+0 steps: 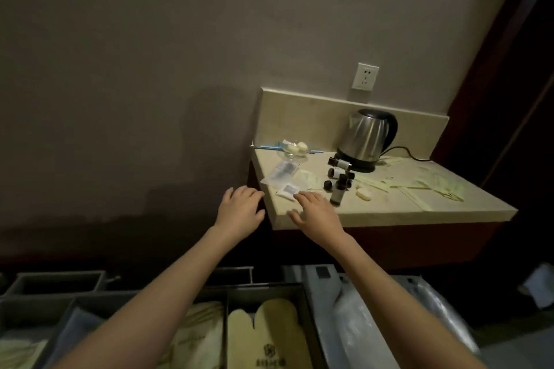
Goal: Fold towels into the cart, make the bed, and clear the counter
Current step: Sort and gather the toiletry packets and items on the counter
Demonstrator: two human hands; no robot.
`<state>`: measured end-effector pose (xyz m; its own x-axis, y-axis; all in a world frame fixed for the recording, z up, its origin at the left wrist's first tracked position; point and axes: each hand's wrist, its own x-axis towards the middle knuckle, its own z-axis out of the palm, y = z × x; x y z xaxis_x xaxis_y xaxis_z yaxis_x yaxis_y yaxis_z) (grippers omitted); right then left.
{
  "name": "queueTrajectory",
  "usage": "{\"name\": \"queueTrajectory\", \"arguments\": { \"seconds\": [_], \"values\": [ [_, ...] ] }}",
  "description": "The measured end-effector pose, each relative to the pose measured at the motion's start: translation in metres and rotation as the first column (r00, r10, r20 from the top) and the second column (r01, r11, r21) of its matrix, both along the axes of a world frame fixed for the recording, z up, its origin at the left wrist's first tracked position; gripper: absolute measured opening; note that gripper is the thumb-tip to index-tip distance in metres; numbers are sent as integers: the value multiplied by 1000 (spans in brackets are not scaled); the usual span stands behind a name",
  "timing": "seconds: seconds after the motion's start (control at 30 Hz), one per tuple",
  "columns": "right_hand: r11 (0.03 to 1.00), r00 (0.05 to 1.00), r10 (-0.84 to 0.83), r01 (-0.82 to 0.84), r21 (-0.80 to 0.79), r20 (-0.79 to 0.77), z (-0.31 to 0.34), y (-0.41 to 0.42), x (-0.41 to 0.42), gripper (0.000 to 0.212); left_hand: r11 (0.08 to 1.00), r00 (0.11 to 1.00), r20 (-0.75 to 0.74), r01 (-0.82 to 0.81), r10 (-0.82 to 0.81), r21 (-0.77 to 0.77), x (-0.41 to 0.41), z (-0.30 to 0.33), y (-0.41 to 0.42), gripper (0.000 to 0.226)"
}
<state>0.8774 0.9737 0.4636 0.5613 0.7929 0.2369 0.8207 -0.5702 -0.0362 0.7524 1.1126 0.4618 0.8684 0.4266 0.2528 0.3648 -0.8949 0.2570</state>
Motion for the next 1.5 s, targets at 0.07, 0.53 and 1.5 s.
{"name": "queueTrajectory", "arguments": {
  "seconds": [0.07, 0.53, 1.5],
  "values": [
    [1000, 1000, 24, -23, 3, -9, -2, 11, 27, 49, 1000, 1000, -18, -19, 19, 4, 27, -1, 5, 47],
    [983, 992, 77, -60, 172, -95, -21, 34, 71, 27, 971, 986, 127, 134, -111, -195, 90, -33, 22, 44],
    [903, 973, 192, -124, 412, -128, -15, -11, 21, 8, 930, 858, 494, 285, -140, -232, 37, -20, -25, 16]
  ]
}}
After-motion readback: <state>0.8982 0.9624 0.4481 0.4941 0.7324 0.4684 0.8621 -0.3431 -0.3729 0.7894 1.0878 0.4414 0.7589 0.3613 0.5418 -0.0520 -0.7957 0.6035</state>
